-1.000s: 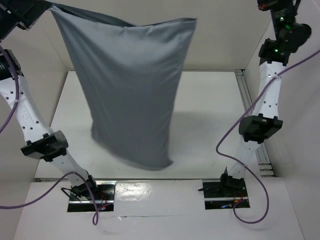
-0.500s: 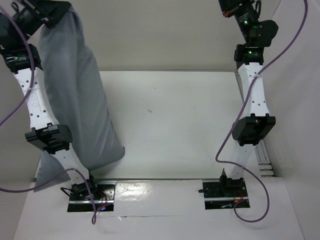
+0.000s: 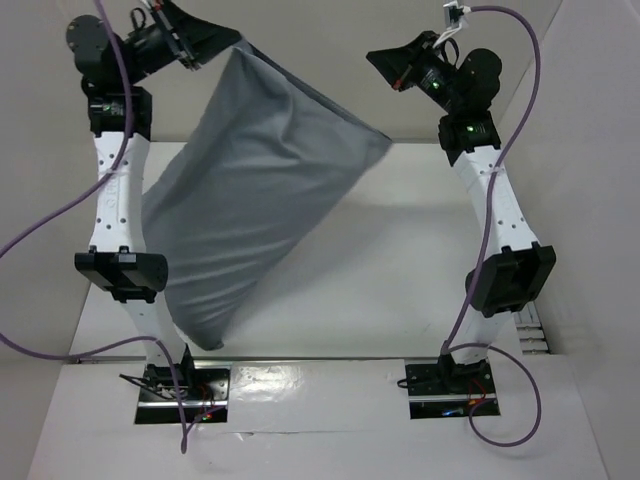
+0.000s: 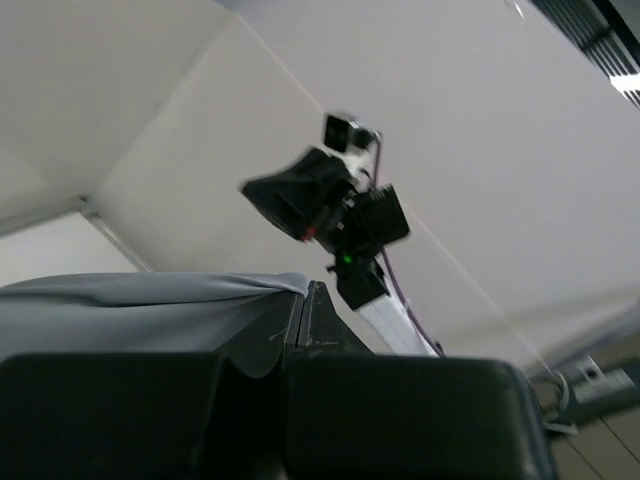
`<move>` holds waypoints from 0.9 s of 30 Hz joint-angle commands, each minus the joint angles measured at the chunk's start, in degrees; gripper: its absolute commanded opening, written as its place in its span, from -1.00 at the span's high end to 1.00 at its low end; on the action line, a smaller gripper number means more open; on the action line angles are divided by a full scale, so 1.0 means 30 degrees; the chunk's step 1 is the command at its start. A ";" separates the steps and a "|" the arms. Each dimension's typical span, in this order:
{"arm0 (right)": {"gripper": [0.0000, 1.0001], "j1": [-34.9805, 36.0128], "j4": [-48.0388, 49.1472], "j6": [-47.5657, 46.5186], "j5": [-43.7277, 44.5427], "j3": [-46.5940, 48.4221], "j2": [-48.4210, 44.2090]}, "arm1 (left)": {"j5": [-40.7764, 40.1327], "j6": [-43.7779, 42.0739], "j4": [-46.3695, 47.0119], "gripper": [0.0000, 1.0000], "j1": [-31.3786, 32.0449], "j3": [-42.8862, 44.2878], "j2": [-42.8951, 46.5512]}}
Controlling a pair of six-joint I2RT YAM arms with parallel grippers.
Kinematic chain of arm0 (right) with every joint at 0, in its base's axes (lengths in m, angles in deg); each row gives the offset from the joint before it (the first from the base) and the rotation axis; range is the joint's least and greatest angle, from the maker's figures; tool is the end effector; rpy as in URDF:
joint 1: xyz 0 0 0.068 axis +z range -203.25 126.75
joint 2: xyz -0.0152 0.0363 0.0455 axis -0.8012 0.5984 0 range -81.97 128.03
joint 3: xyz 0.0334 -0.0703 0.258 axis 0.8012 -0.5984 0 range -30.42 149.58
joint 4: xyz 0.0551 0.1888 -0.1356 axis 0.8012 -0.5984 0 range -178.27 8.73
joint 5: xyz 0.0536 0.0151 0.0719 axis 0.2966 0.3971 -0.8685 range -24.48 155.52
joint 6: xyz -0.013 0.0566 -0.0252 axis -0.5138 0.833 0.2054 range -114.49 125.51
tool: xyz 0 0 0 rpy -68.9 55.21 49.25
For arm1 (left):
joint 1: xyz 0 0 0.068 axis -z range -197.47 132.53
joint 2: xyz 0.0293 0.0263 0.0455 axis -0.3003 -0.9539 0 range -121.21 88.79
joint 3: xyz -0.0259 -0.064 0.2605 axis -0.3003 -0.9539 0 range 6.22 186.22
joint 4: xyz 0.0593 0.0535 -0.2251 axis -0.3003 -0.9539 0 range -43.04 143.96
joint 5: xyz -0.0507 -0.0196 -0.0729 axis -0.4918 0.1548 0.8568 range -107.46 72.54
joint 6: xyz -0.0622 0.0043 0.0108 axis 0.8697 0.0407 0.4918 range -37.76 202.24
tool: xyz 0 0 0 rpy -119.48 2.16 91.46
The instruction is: Put the pillow into the pillowcase
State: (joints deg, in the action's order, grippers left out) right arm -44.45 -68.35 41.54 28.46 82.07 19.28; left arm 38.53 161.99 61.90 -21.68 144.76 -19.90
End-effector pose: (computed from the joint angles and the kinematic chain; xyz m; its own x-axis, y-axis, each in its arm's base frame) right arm 0.3697 0.0869 0.5171 -0.0645 0.4651 -0.8829 -0.7760 0.5330 0.3374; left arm 0.3471 -0.0149 0.5843 -0.4936 -0.5882 -0.6406 0.7105 0.1521 -0.6871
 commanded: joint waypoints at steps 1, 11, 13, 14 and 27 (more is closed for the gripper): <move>1.00 -0.0032 -0.1723 -0.2163 0.1422 -0.0696 -0.2752 | 0.1782 0.0166 0.1746 1.00 0.1837 0.0197 -0.0066; 0.70 -0.0618 -0.8771 -0.5327 0.2366 -0.1639 -0.4603 | 0.1935 -0.4545 -0.3637 -1.00 0.3339 -0.1761 -0.0686; 0.48 -0.0386 -1.1385 -0.6819 0.1838 -0.0732 -0.4193 | 0.1758 -0.5573 -0.4055 -1.00 0.2723 -0.2727 0.0306; 0.46 -0.0384 -1.4677 -0.7347 0.2154 -0.0264 -0.3494 | 0.1758 -0.5982 -0.4983 -1.00 0.2547 -0.3777 0.0687; -0.75 0.6062 -2.1716 -0.4518 1.3285 -1.0498 -0.5499 | -0.9391 -1.6269 -1.8205 -0.48 0.0992 -1.6891 0.9124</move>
State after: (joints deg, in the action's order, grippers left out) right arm -25.94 -129.26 21.54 59.21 55.25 10.18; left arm 23.62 121.86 16.49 -19.78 101.81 1.70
